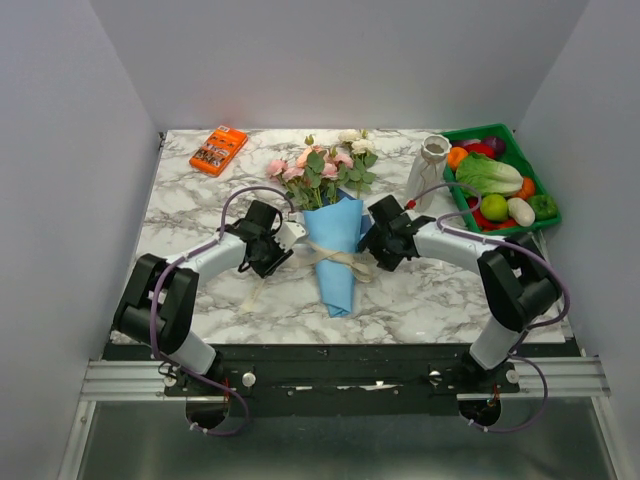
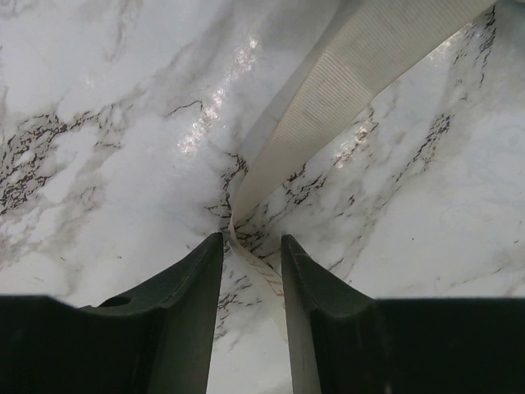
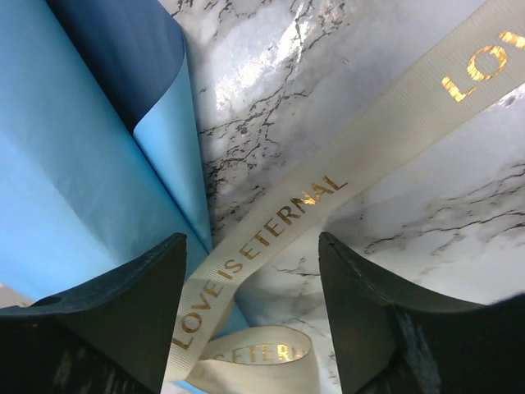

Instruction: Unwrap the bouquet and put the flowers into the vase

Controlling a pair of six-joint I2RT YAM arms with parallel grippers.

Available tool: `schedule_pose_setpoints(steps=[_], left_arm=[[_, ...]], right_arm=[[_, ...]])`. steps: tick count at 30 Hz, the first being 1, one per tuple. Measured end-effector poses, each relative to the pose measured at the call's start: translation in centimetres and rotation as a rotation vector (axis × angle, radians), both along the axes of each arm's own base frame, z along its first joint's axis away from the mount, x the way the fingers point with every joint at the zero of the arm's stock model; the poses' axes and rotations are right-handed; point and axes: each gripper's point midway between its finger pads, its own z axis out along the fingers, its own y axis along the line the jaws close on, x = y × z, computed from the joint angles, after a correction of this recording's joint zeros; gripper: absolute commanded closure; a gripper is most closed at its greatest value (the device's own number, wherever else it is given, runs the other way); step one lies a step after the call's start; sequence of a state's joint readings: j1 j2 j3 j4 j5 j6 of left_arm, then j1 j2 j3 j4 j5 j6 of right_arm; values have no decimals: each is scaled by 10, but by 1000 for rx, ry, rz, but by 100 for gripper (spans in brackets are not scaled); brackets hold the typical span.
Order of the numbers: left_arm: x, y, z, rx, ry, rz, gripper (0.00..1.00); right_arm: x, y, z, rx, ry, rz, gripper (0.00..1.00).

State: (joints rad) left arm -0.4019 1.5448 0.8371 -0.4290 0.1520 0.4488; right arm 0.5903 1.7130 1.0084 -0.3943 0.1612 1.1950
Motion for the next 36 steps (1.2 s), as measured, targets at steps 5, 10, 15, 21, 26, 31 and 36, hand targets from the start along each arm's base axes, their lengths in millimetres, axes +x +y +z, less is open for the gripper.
schedule_pose_setpoints(steps=[5, 10, 15, 21, 26, 31, 36], left_arm=[[-1, -1, 0, 3, -7, -6, 61], [-2, -3, 3, -1, -16, -8, 61], [-3, -4, 16, -13, -46, -11, 65], [-5, -3, 32, -28, -73, -6, 68], [-7, -3, 47, -42, -93, 2, 70], [-9, -2, 50, -50, -94, 8, 49], [-11, -3, 43, -44, -67, 10, 25]], right_arm=[[-3, 7, -5, 48, 12, -72, 75], [-10, 18, -11, 77, 31, -100, 99], [-13, 22, -11, 106, 22, -127, 99], [-25, -1, 7, 98, -46, -165, 99], [-12, -14, 57, 113, -216, -176, 99], [-7, -29, 72, 4, -305, -100, 84], [-6, -45, 57, -217, -269, 39, 51]])
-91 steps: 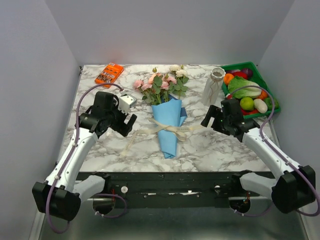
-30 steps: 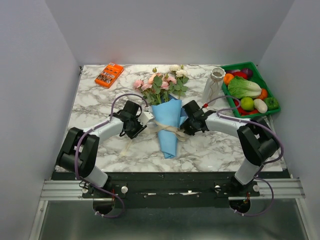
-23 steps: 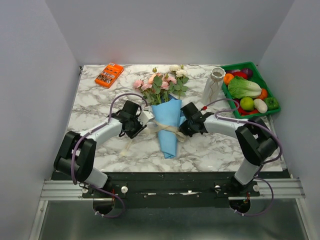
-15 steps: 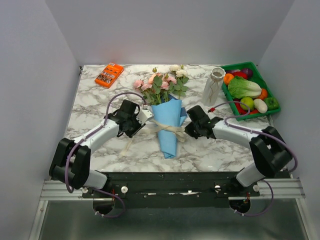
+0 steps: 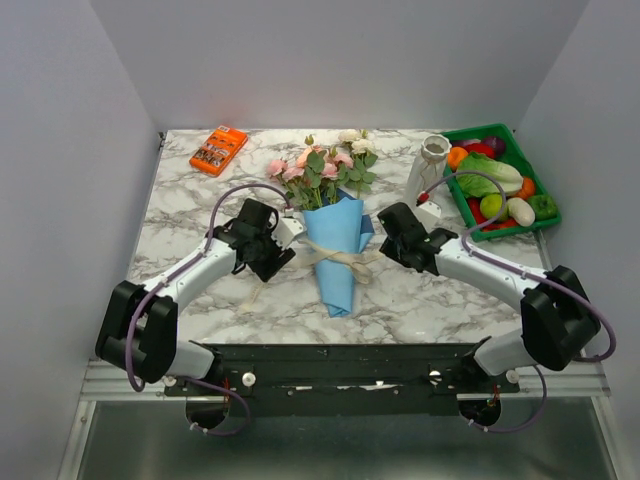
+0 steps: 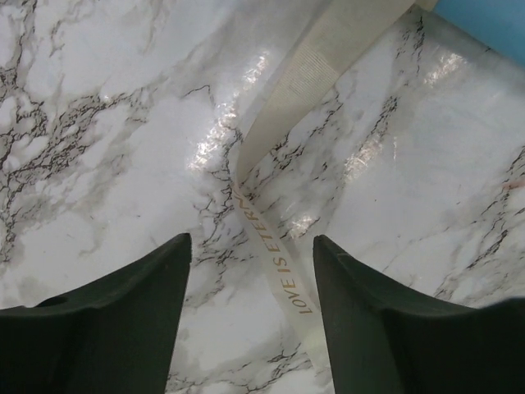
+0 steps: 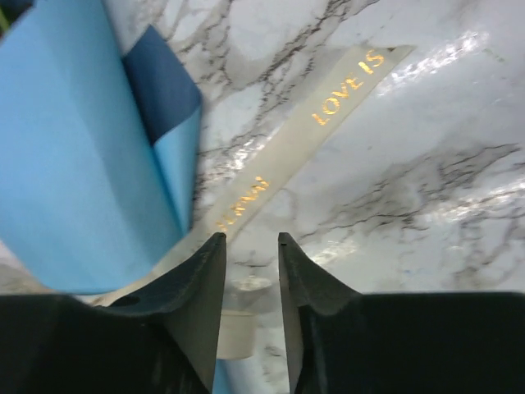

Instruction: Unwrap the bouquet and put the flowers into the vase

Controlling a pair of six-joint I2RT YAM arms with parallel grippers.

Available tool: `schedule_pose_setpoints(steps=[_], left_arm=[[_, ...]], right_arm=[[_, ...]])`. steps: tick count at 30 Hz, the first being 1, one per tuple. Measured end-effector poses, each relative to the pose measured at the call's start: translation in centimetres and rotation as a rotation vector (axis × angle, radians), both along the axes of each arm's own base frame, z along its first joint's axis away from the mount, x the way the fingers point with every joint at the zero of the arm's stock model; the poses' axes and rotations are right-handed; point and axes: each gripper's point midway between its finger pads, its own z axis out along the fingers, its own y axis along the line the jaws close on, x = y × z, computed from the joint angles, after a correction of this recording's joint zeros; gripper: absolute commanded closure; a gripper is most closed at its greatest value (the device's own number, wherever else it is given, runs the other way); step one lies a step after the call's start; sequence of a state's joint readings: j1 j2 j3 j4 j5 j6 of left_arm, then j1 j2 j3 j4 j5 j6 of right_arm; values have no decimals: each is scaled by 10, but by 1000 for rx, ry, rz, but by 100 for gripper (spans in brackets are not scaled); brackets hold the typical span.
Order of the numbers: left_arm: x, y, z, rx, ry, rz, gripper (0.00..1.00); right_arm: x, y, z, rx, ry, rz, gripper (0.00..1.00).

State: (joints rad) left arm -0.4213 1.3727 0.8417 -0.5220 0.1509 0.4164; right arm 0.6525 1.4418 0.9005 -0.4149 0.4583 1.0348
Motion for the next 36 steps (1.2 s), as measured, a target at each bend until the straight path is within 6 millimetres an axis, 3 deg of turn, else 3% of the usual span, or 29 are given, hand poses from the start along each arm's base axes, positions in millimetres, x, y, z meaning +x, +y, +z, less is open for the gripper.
schedule_pose_setpoints(steps=[6, 10, 13, 14, 17, 24, 31, 36], left_arm=[[-1, 0, -9, 12, 28, -1, 24], [-1, 0, -18, 23, 50, -1, 28], [1, 0, -22, 25, 55, -1, 40], [1, -1, -23, 26, 57, -2, 51], [3, -1, -30, 34, 69, -4, 71], [6, -2, -40, 44, 81, -8, 98], [11, -2, -39, 45, 65, -1, 100], [25, 0, -29, 60, 18, 43, 100]], right_arm=[[-23, -20, -19, -166, 47, 100, 44], [-32, -17, -30, -256, 59, 182, 44], [-36, -6, -42, -346, 65, 251, 44], [-38, -3, -47, -373, 71, 272, 44], [-42, 4, -59, -422, 81, 316, 44], [-33, 13, -62, -411, 19, 345, 45], [-19, 21, -58, -432, -63, 398, 46], [-16, 30, -48, -449, -129, 448, 46]])
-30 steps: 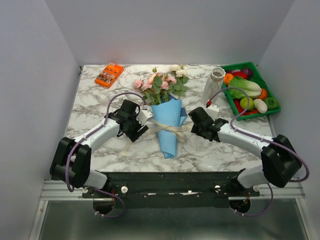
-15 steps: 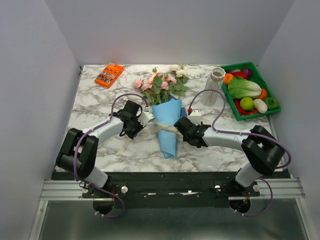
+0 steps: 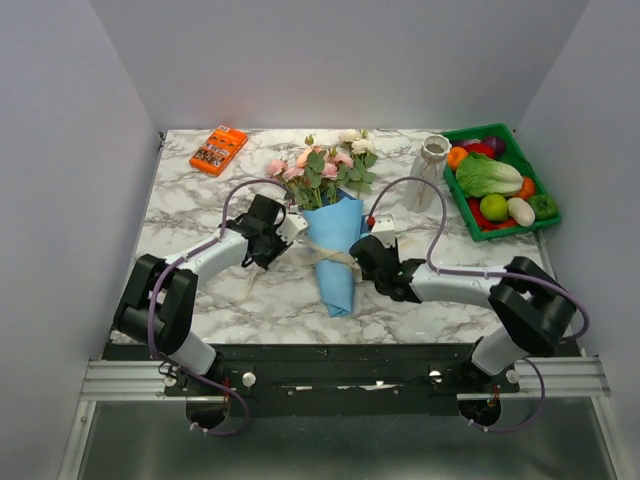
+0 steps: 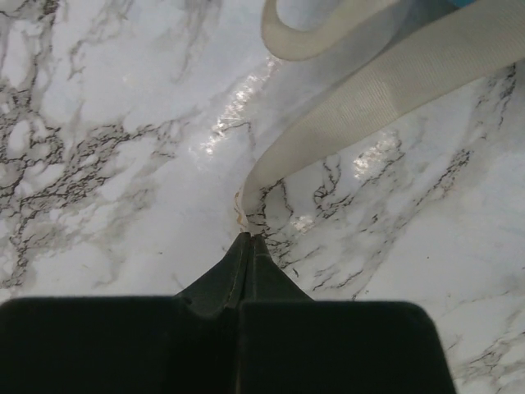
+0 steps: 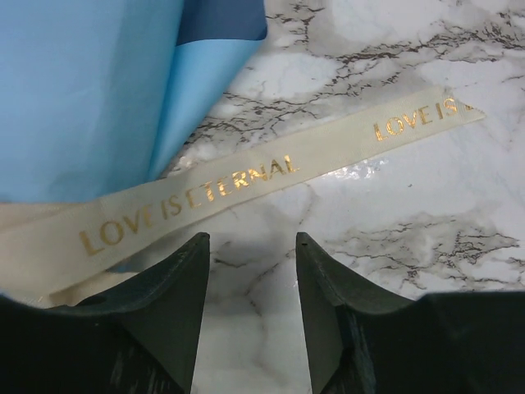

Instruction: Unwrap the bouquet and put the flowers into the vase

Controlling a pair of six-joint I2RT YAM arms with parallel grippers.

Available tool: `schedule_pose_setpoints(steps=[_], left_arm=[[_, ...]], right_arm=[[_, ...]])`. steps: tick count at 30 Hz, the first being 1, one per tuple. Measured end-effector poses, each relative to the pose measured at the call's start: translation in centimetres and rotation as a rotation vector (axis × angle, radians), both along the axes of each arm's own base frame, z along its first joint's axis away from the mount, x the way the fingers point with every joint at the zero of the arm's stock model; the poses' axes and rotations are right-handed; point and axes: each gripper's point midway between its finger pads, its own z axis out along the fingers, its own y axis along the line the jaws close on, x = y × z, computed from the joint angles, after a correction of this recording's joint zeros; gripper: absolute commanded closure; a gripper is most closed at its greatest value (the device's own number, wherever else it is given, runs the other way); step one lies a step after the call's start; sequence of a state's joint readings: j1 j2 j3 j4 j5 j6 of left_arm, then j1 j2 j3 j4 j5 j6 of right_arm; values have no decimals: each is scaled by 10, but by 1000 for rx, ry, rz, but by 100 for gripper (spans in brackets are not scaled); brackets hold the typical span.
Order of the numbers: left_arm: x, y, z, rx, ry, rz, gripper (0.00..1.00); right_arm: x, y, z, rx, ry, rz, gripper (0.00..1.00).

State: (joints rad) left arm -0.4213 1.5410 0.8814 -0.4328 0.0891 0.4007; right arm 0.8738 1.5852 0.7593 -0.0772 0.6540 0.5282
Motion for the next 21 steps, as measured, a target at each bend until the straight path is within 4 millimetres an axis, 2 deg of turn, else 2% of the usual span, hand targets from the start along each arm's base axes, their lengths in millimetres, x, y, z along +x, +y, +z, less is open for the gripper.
schedule_pose_setpoints(steps=[3, 5, 8, 10, 11, 14, 16, 21], left_arm=[[9, 3, 6, 17, -32, 27, 100], [12, 6, 8, 30, -46, 43, 100], [14, 8, 9, 39, -54, 59, 100], [14, 8, 9, 40, -54, 63, 100], [14, 9, 9, 40, -54, 64, 100], [14, 9, 9, 39, -53, 66, 100], [14, 9, 9, 38, -51, 68, 100], [12, 9, 9, 38, -41, 70, 100]], right_arm=[[-14, 5, 24, 61, -61, 73, 44], [-23, 9, 53, 140, -118, 122, 43], [-24, 10, 95, 250, -218, 134, 42], [-20, 4, 111, 285, -263, 108, 42], [-17, 0, 113, 288, -272, 93, 42], [-2, -11, 94, 227, -234, 36, 42], [9, -13, 74, 158, -182, 13, 42], [20, -5, 30, 20, -81, 34, 42]])
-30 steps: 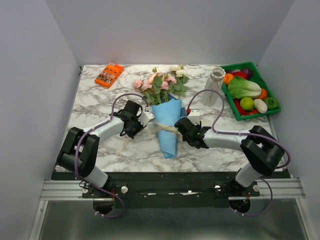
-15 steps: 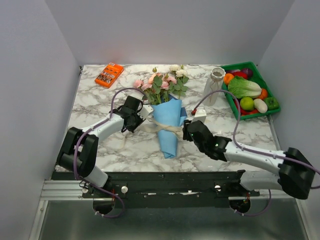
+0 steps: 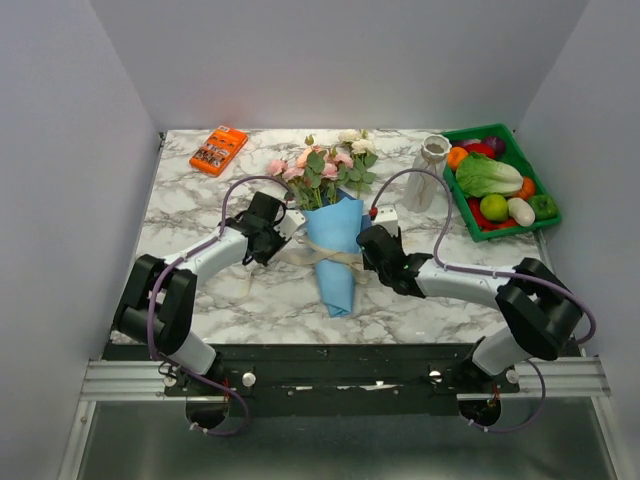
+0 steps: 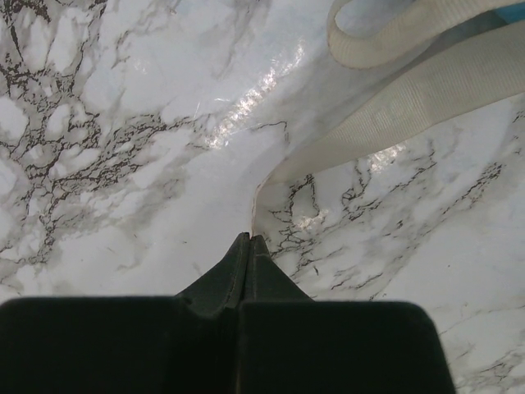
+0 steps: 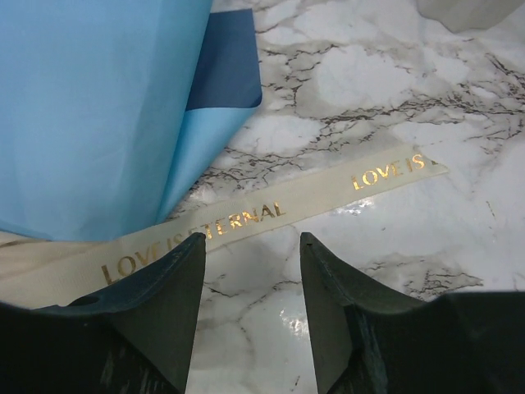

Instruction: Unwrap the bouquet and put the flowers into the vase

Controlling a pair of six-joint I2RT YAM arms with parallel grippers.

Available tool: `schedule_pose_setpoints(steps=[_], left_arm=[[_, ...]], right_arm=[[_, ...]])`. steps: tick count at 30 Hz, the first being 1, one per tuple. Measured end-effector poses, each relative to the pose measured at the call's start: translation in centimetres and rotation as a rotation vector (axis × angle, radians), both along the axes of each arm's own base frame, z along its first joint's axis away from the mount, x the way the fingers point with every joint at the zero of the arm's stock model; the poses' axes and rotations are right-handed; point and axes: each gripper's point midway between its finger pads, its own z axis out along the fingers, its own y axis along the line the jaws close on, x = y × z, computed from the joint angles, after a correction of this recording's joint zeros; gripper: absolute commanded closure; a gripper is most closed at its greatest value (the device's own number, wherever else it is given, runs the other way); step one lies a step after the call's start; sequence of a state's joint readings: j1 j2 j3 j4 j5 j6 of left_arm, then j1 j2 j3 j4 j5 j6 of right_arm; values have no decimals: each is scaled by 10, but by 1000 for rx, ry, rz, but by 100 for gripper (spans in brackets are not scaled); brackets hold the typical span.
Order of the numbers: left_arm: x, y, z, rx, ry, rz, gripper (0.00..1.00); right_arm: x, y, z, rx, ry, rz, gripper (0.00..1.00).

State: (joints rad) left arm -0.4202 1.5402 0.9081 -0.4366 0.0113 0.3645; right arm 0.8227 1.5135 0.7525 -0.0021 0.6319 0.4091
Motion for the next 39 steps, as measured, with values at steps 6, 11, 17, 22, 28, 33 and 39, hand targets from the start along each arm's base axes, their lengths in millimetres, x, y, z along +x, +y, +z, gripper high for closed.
schedule_pose_setpoints(steps=[6, 11, 17, 22, 28, 33, 39], left_arm=[[-3, 1, -1, 6, 14, -1, 100], [-4, 2, -1, 7, 15, -3, 100], [-4, 2, 0, 8, 13, -6, 100], [-2, 1, 4, 5, 7, -6, 100], [-1, 0, 8, 4, 6, -10, 100], [-3, 1, 9, 7, 8, -15, 100], [-4, 2, 9, 11, 13, -18, 100]], right_arm=[[-1, 4, -11, -44, 25, 49, 34], [-4, 14, -10, -58, 20, 107, 24], [-11, 29, -15, -79, 28, 170, 22], [-10, 34, -21, -99, 40, 184, 22], [-15, 40, -23, -93, 45, 198, 22], [-28, 36, -24, -76, 64, 189, 22], [-40, 32, -23, -61, 77, 173, 22]])
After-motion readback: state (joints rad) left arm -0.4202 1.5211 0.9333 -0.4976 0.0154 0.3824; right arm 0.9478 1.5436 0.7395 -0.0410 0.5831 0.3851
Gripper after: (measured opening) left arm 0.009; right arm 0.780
